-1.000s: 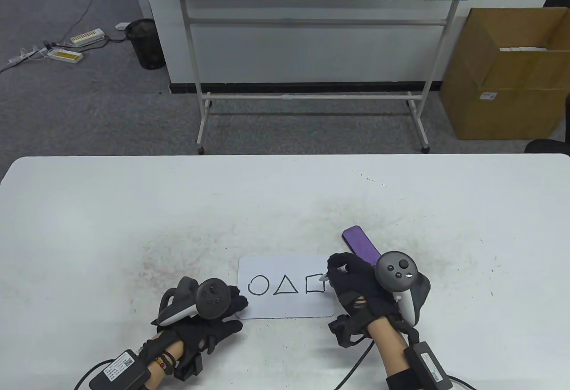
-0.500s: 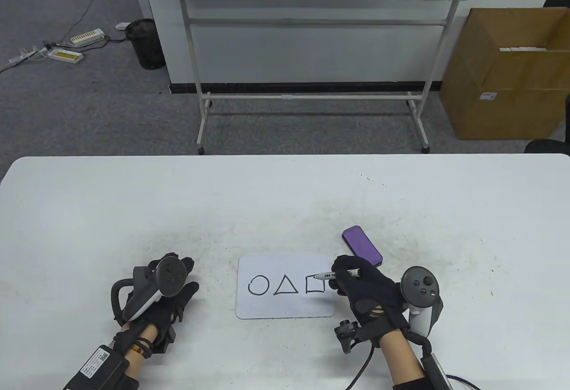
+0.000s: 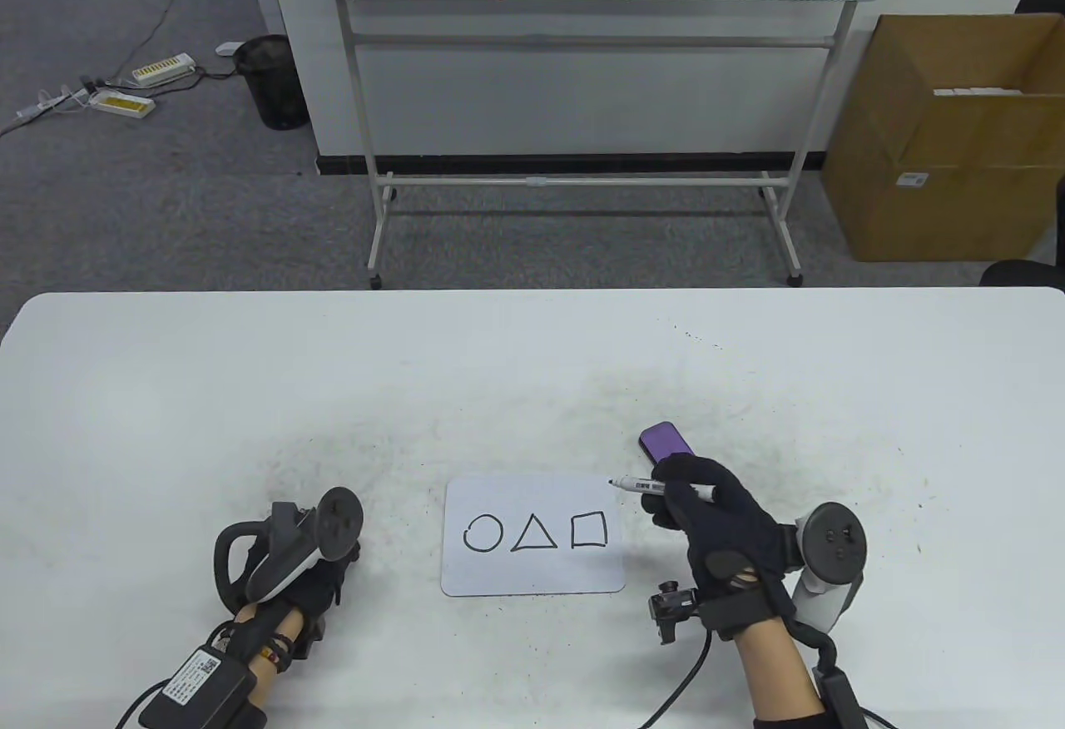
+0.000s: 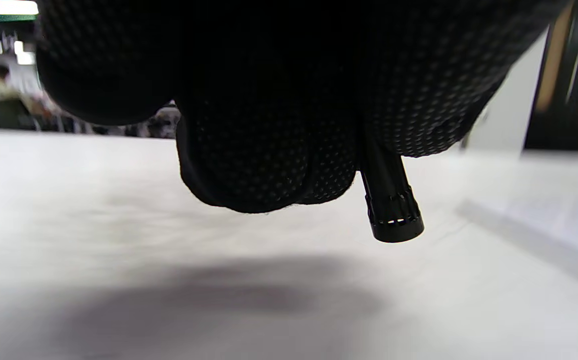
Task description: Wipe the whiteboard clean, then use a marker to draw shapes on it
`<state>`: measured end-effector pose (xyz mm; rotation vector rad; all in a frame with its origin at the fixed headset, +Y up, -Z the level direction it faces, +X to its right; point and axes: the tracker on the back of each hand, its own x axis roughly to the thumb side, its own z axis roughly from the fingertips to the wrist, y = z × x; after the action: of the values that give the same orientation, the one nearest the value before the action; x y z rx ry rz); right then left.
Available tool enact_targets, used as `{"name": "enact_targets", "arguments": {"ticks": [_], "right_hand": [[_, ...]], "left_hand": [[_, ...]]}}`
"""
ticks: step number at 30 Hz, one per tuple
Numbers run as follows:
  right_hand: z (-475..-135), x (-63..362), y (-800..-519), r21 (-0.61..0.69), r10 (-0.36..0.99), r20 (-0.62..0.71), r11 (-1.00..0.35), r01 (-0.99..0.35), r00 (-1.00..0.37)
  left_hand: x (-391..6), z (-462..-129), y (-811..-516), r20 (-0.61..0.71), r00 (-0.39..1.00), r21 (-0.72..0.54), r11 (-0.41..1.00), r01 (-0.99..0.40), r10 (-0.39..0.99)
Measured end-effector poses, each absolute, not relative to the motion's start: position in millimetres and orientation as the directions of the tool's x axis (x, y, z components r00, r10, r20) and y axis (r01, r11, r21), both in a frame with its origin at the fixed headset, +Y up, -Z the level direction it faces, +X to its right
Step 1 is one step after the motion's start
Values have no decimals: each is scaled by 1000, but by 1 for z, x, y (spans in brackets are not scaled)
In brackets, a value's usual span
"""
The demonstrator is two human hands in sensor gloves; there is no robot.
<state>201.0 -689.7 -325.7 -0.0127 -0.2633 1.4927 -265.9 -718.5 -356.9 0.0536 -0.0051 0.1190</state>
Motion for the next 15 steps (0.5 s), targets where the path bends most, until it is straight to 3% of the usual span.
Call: {"name": "enact_targets", "arguments": {"ticks": [2,6,12,15], "right_hand": [[-326,201,-693,-146,985,139,126,-981,105],[-327,172,-711,-63,991,60,123,-990,119],[-320,127,-715,124,975,5,220,-967,223],[-317,116,-717,159,977,-5,209,-965,211]], "left_hand": [[-262,-351,-711,36,907,68,905,-421,419],[-252,-341,-706,82,684,30,684,-729,725],[-241,-331,-714,68,379,-69,383,-921,923],[-234,-327,-717,52,308,-106,312,-944,950]]}}
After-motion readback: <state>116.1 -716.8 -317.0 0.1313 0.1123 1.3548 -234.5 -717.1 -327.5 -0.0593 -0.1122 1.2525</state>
